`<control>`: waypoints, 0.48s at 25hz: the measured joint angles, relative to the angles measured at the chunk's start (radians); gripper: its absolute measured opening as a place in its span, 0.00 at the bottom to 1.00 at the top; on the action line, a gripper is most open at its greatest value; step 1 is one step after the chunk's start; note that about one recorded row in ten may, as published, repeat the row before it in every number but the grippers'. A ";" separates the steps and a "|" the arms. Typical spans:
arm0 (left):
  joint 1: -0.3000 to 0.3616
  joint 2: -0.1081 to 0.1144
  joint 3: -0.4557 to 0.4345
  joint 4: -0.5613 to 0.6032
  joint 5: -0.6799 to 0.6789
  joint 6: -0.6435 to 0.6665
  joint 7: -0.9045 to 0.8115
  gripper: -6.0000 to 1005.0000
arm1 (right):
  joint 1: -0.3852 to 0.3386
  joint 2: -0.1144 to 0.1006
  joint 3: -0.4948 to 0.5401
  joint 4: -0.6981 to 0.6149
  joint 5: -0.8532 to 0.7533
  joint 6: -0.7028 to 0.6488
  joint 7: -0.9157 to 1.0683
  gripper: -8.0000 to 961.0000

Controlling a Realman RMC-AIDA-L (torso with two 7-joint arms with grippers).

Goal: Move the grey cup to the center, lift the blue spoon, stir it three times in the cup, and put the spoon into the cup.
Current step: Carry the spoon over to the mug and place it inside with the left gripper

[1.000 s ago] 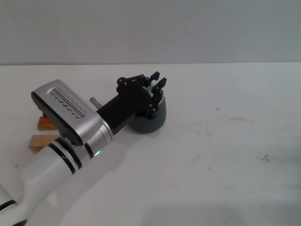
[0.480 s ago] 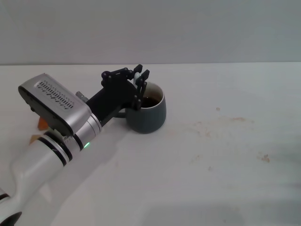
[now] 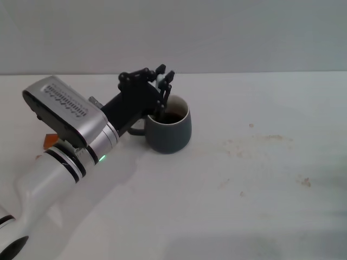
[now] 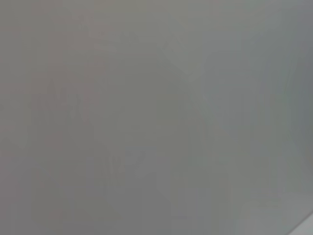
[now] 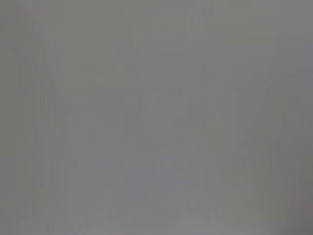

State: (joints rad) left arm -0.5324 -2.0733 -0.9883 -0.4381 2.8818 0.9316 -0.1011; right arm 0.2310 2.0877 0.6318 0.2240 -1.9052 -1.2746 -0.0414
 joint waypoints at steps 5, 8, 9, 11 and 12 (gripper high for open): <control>0.019 -0.002 -0.029 -0.021 -0.002 0.003 -0.007 0.15 | -0.004 0.000 0.000 0.000 0.000 0.000 0.000 0.01; 0.025 -0.002 -0.032 -0.029 -0.003 0.003 -0.011 0.37 | -0.007 0.000 0.000 0.000 0.000 -0.001 0.000 0.01; 0.032 0.000 -0.032 -0.039 -0.003 0.005 -0.011 0.41 | -0.008 0.000 0.000 0.000 0.000 -0.003 0.000 0.01; 0.047 0.001 -0.038 -0.053 -0.004 0.013 -0.011 0.48 | -0.013 0.000 0.000 0.000 0.000 -0.010 0.000 0.01; 0.058 0.002 -0.045 -0.064 -0.004 0.020 -0.011 0.52 | -0.017 0.000 0.000 0.002 0.000 -0.024 0.000 0.01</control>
State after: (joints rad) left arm -0.4739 -2.0711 -1.0330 -0.5023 2.8779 0.9519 -0.1125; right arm 0.2136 2.0877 0.6316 0.2258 -1.9052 -1.2988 -0.0414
